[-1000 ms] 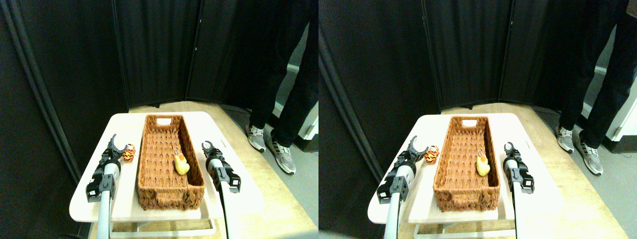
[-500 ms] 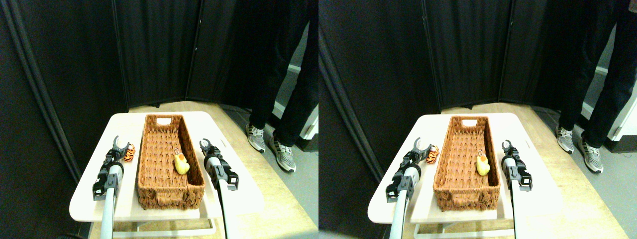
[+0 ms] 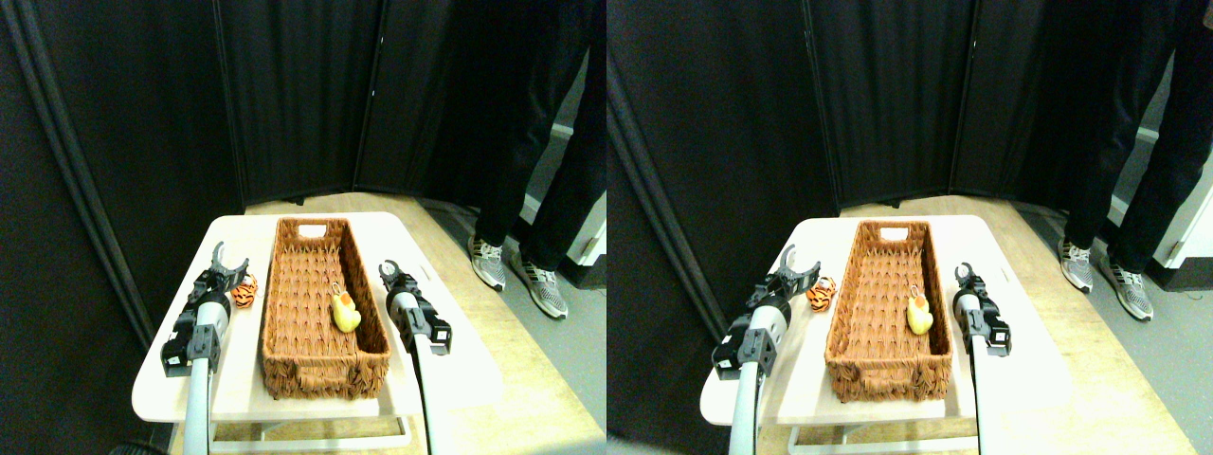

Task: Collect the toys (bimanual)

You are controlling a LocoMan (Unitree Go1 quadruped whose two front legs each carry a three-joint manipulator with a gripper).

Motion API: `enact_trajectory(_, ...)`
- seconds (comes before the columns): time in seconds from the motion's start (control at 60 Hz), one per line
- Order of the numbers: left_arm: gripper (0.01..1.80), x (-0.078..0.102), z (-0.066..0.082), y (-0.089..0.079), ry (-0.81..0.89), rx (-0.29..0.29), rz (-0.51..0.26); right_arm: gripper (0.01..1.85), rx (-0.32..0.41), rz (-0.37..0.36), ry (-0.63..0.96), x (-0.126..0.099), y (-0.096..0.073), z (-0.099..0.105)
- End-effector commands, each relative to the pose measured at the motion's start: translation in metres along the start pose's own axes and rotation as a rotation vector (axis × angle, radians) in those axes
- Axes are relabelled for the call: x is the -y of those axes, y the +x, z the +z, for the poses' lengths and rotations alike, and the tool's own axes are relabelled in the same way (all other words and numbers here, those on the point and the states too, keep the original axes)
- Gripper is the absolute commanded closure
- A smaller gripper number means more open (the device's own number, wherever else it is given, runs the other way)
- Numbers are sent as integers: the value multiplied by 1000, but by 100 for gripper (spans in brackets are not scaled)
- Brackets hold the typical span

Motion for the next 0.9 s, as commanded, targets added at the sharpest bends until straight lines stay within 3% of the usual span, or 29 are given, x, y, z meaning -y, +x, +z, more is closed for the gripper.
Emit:
enact_trajectory(0.017, 137, 6, 2, 4, -20, 0, -56, 185, 15, 15, 2, -4, 5, 0)
enact_trajectory(0.067, 137, 3, -3, 8, -68, 31, -51, 185, 13, 6, 11, -5, 6, -1)
enact_trajectory(0.283, 131, -9, -15, 23, -157, 72, -57, 185, 9, 21, 3, -7, 9, -3)
enact_trajectory(0.517, 119, -12, -27, 29, -166, 46, -69, 185, 3, 27, -19, -7, 9, -3)
enact_trajectory(0.9, 105, -19, -24, 27, -112, 40, -17, 185, 28, 5, -11, -6, 7, 0)
